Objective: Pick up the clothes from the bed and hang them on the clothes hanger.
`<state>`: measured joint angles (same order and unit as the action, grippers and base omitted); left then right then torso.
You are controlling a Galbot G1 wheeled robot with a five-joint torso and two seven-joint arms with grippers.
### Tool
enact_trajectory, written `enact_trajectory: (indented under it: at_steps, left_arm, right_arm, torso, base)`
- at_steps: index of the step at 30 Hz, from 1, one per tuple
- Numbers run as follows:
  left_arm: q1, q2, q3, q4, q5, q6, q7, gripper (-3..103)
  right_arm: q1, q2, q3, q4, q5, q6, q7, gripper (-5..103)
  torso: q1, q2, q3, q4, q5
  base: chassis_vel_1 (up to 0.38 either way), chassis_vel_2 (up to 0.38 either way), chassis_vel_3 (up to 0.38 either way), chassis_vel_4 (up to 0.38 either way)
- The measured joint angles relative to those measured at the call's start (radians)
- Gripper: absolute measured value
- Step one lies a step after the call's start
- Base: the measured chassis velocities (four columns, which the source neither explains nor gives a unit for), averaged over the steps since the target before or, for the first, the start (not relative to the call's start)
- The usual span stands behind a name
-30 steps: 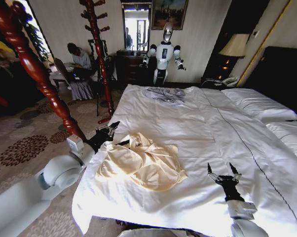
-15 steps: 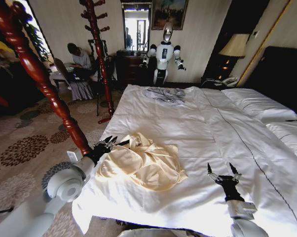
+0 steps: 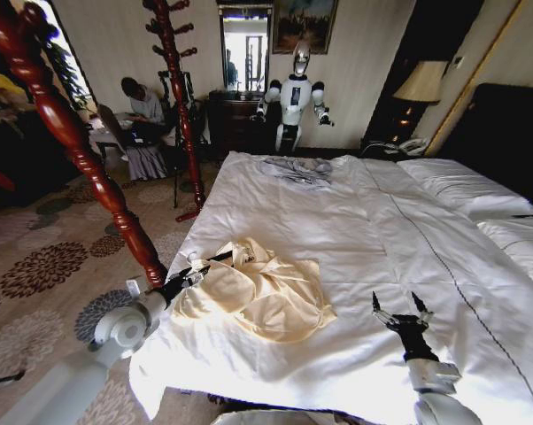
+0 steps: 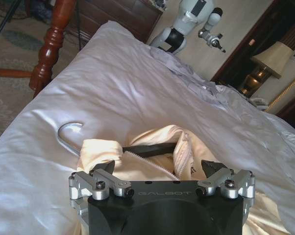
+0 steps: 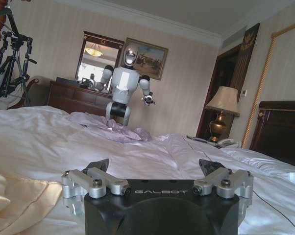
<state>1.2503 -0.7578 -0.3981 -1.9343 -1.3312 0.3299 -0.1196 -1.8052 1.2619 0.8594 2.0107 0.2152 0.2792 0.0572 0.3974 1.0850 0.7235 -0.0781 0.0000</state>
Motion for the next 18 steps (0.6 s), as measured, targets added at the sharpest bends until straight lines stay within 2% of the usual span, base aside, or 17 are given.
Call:
enact_trajectory:
  at_steps: [2, 8, 18]
  left_arm:
    - [0.005, 0.002, -0.011, 0.036, -0.039, 0.018, 0.007, 99]
    - [0.003, -0.009, 0.007, 0.093, -0.047, 0.026, 0.032, 98]
    - [-0.043, -0.058, 0.061, 0.167, -0.038, 0.043, -0.005, 94]
  right_arm:
    - [0.0, 0.0, 0.0, 0.0, 0.0, 0.0, 0.0, 100]
    - [0.0, 0.0, 0.0, 0.0, 0.0, 0.0, 0.0, 100]
    - [0.0, 0.0, 0.0, 0.0, 0.0, 0.0, 0.0, 100]
  torso:
    - [0.0, 0.0, 0.0, 0.0003, 0.0001]
    - [0.0, 0.0, 0.0, 0.0005, -0.0001]
    - [0.0, 0.0, 0.0, 0.0003, 0.0001]
  base:
    - [0.0, 0.0, 0.0, 0.0]
    - [0.0, 0.0, 0.0, 0.0]
    - [0.0, 0.0, 0.0, 0.0]
